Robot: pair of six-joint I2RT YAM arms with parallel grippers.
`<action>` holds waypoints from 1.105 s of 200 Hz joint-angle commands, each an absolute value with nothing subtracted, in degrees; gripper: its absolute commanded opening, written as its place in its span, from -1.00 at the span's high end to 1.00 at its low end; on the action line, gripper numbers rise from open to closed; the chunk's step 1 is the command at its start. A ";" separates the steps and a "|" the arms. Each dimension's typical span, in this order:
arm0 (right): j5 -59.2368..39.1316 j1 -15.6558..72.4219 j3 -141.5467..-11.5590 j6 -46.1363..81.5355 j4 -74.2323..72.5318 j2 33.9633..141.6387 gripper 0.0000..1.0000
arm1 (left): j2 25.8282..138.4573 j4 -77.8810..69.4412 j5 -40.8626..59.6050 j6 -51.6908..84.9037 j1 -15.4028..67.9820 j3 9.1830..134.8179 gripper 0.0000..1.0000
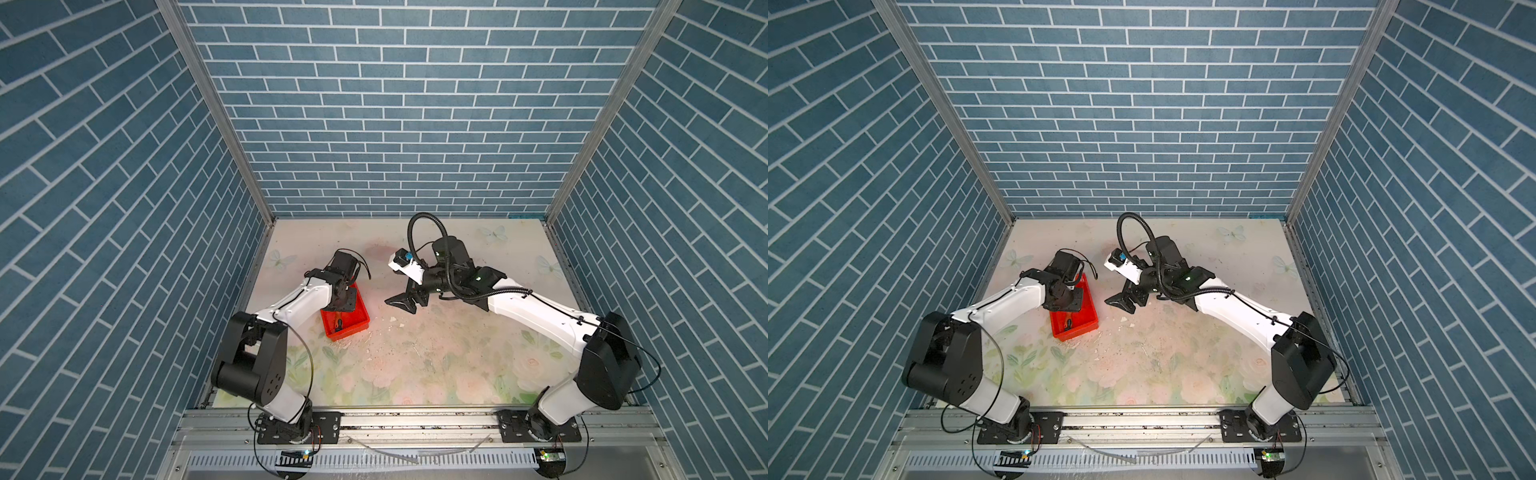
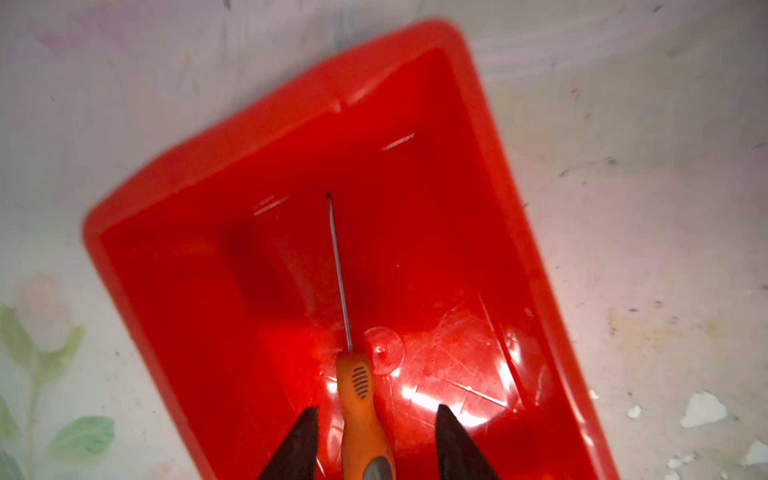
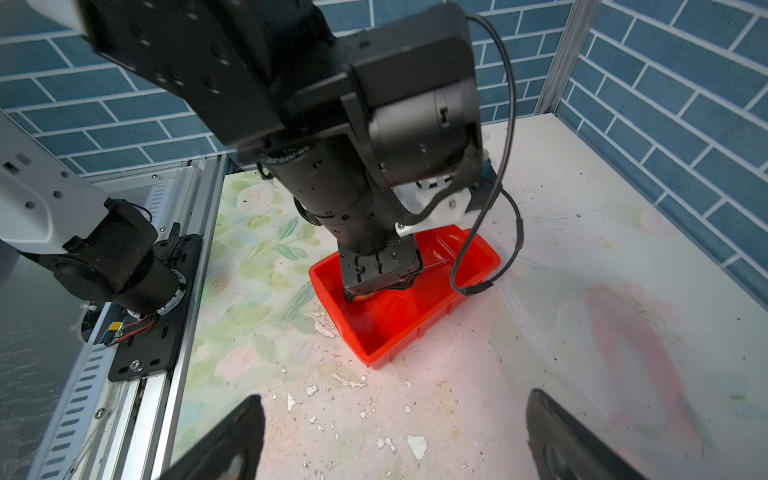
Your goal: Put the screwdriver in the bin
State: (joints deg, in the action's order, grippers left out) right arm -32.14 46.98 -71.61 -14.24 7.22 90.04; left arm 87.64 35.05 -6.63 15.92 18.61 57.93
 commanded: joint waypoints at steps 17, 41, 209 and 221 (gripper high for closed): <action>-30.25 46.65 -71.10 -13.84 3.28 87.39 -0.94 | 80.41 33.42 -7.57 14.63 18.19 57.92 -0.27; -29.37 45.54 -69.11 -11.27 -0.62 86.07 -0.94 | 76.09 32.28 -9.36 13.18 18.27 58.01 -0.52; -10.01 17.40 -41.62 -5.89 -22.14 73.91 -0.94 | 62.49 -13.59 -17.75 -8.02 17.40 29.89 -0.99; -8.54 14.60 -39.14 -6.05 -22.98 73.25 -0.94 | 62.31 -16.81 -18.98 -8.47 17.21 27.63 -0.99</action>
State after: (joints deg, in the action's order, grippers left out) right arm -13.39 18.59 -43.79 -4.67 -19.07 75.70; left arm 63.05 -7.18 -16.27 -5.04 17.85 31.09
